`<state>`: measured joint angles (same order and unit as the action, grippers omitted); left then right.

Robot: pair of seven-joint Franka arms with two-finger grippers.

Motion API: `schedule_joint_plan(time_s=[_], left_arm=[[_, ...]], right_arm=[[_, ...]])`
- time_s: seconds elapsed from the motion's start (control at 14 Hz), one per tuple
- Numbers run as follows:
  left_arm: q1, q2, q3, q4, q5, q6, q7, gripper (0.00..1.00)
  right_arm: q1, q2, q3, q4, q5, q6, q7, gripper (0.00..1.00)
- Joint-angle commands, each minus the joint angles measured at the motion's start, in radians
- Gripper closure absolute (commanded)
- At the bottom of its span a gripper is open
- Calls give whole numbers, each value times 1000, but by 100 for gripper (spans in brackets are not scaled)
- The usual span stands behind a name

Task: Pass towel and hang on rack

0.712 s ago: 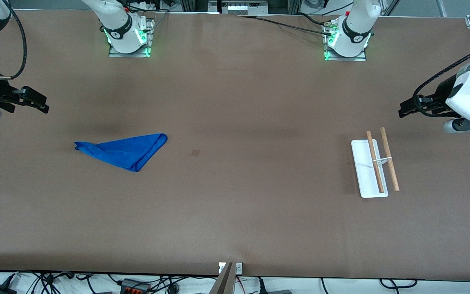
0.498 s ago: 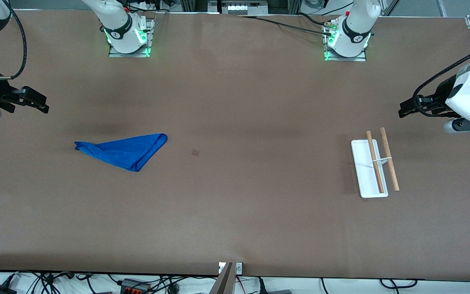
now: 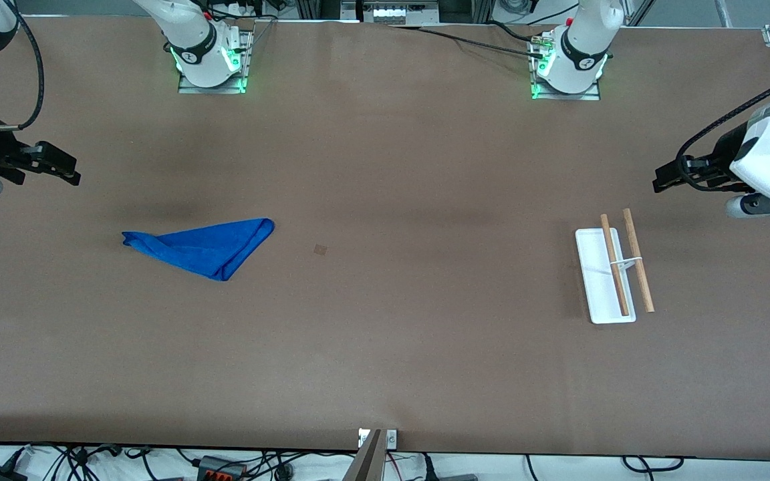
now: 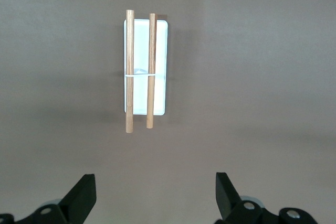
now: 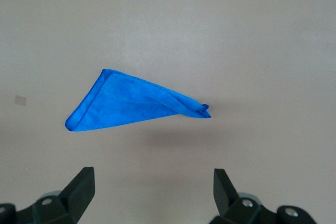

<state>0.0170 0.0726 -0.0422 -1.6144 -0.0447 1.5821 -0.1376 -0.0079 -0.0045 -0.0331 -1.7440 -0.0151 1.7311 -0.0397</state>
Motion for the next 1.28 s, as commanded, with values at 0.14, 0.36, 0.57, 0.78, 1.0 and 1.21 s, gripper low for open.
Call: schedule_joint_plan(time_s=[0.14, 0.36, 0.57, 0.78, 1.0, 1.21], left_arm=[[6, 3, -1, 18, -12, -22, 10, 0], [6, 3, -1, 18, -14, -24, 10, 0], [6, 3, -1, 16, -14, -24, 9, 0], [6, 3, -1, 16, -14, -25, 9, 0], [6, 3, -1, 18, -15, -33, 10, 0], [8, 3, -1, 18, -15, -34, 15, 0]], right_arm=[[6, 95, 2, -2, -14, 44, 9, 0], [6, 168, 1, 3, -14, 88, 9, 0], [-6, 243, -8, 6, -13, 82, -3, 0], [-43, 325, -19, 5, -9, 90, 14, 0], [-139, 438, -18, 47, 42, 105, 15, 0], [-211, 526, -19, 55, 191, 110, 15, 0]])
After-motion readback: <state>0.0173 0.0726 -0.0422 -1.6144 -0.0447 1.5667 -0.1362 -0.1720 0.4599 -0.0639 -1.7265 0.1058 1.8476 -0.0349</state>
